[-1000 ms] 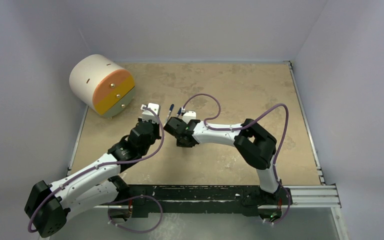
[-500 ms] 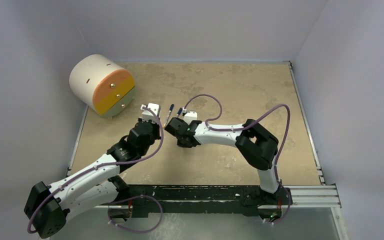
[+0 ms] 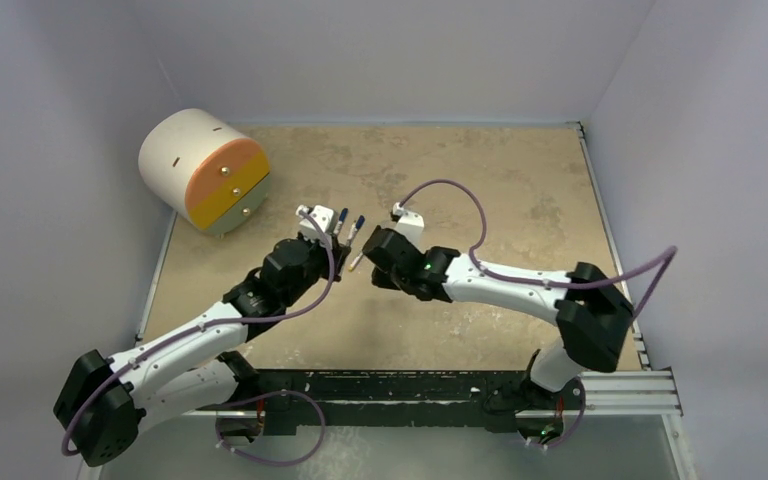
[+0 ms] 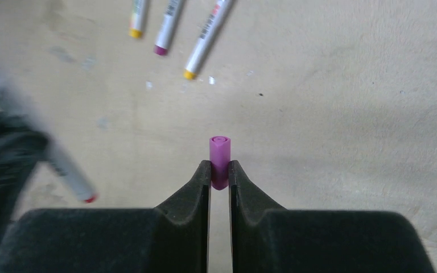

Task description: Insert the pens into the pen caps

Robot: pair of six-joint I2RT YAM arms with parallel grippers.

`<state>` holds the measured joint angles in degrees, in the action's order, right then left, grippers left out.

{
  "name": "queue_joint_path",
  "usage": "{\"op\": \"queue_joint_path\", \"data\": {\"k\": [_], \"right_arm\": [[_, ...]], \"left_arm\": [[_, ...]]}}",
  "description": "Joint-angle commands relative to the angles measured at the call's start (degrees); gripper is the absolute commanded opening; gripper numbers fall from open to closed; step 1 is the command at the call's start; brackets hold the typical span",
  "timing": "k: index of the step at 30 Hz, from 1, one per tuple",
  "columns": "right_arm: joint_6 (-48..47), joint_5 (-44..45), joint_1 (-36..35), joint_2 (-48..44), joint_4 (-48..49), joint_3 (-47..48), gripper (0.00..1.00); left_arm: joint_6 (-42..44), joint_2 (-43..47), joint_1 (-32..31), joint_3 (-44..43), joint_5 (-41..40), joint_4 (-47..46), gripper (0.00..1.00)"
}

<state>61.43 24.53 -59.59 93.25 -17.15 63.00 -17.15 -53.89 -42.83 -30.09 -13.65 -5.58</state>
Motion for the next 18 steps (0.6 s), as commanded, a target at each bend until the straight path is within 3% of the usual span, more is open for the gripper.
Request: {"op": "queue_joint_path", "data": {"k": [1, 6, 11, 18], "right_arm": [[-1.91, 1.38, 1.96, -7.65, 4.87, -2.37, 0.00], [-5.83, 0.86, 5.36, -18.44, 11.67, -8.47, 0.00], [-8.80, -0.16, 9.63, -28.65, 17.08, -13.22, 0.00], [-14.70, 0.38, 10.63, -34.34, 21.61, -13.29, 0.00]], "left_arm": [[-3.91, -1.51, 0.08, -0.10, 10.83, -12.40, 0.00], [-7.71, -3.94, -0.05, 1.98, 19.16, -22.36, 0.00], [-11.26, -4.51, -0.07, 4.19, 20.86, -30.00, 0.00], [-16.24, -8.85, -0.99, 4.78, 26.97, -39.77, 0.00]]}}
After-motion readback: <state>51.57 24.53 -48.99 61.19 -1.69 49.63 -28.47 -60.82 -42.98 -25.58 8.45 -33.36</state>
